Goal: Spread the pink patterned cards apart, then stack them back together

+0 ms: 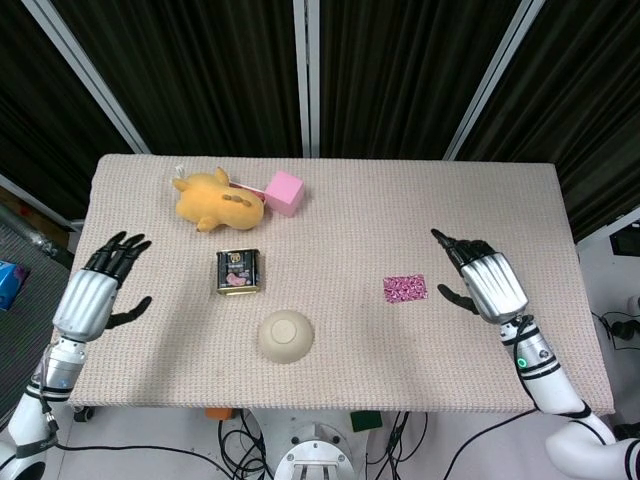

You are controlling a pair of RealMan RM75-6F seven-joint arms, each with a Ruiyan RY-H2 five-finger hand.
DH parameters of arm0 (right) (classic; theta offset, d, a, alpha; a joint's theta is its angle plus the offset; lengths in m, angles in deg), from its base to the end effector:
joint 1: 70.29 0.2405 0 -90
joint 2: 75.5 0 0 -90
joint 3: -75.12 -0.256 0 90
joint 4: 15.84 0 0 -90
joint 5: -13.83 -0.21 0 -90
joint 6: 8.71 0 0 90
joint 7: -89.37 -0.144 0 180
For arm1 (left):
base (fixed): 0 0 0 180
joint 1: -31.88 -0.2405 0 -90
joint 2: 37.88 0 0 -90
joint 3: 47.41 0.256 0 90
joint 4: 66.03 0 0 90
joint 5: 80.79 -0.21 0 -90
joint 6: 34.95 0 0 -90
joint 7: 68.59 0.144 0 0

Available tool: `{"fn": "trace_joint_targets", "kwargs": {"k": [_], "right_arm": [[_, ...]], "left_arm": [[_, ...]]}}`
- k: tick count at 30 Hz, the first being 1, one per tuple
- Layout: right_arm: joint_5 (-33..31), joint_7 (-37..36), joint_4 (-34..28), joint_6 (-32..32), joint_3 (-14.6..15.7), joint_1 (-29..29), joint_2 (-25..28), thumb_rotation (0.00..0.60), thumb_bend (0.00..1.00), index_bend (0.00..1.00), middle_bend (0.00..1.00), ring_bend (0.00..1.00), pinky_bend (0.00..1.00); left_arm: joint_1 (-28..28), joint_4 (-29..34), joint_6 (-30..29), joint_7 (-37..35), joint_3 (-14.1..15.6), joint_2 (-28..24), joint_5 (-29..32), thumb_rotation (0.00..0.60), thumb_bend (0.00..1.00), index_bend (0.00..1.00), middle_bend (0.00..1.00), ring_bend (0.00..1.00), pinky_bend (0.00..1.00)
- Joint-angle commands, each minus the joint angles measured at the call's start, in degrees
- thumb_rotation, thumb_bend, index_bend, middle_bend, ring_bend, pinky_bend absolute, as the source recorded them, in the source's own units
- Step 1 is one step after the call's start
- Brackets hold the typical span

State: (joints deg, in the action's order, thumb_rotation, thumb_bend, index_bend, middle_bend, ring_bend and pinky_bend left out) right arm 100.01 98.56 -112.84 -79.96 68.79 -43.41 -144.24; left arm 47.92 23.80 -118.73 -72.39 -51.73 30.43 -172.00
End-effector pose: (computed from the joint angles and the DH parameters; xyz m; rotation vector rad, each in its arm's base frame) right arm -0.1977 -0.2834 0.1026 1.7566 -0.7410 1.0806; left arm -0.2585 0.2405 0.1352 -1.5446 -0.8109 -1.1689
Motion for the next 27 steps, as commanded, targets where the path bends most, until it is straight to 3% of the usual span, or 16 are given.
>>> {"fn": "trace_joint_targets", "kwargs": {"k": [1,5,10,19,27], "right_arm": [[-14.6,9.2,-12.5,17.9,3.4,4.2,8.9,0.6,0.87,0.0,0.96,0.9,0.9],[-22.4,16.3,-13.2,22.0,4.8,6.9,8.0,0.6,0.93,0.0,0.96,0.9,0.9],[-28.6,18.9,-11.7,24.8,5.9,9.2,5.8,0.6,1.0,0.0,0.98,0.91,0.9],[-34.5,20.8,-5.7,28.0,5.6,14.5,0.9,0.6,1.0,0.0,0.99,0.92,0.9],[-40.3,21.0,-4.3,31.5,6.5,18.8,-0.4,0.6,1.0,0.0,1.0,0.93,0.91]], "left_arm": [[-1.4,-0.2,-0.1,-1.3,0.2,-1.5,2.1,0.599,0.22,0.1,0.07,0.04,0.2],[-2.7,0.8,0.8,-2.4,1.0,-3.5,4.0,0.599,0.22,0.1,0.05,0.04,0.2],[-3.7,0.2,1.1,-2.6,1.9,-4.0,4.3,0.6,0.22,0.09,0.05,0.04,0.2],[-4.4,-1.1,1.1,-2.7,2.3,-2.9,4.1,0.599,0.22,0.09,0.05,0.04,0.2],[-4.9,-2.5,1.0,-3.5,2.2,-2.2,4.5,0.578,0.23,0.09,0.05,0.03,0.2]]}}
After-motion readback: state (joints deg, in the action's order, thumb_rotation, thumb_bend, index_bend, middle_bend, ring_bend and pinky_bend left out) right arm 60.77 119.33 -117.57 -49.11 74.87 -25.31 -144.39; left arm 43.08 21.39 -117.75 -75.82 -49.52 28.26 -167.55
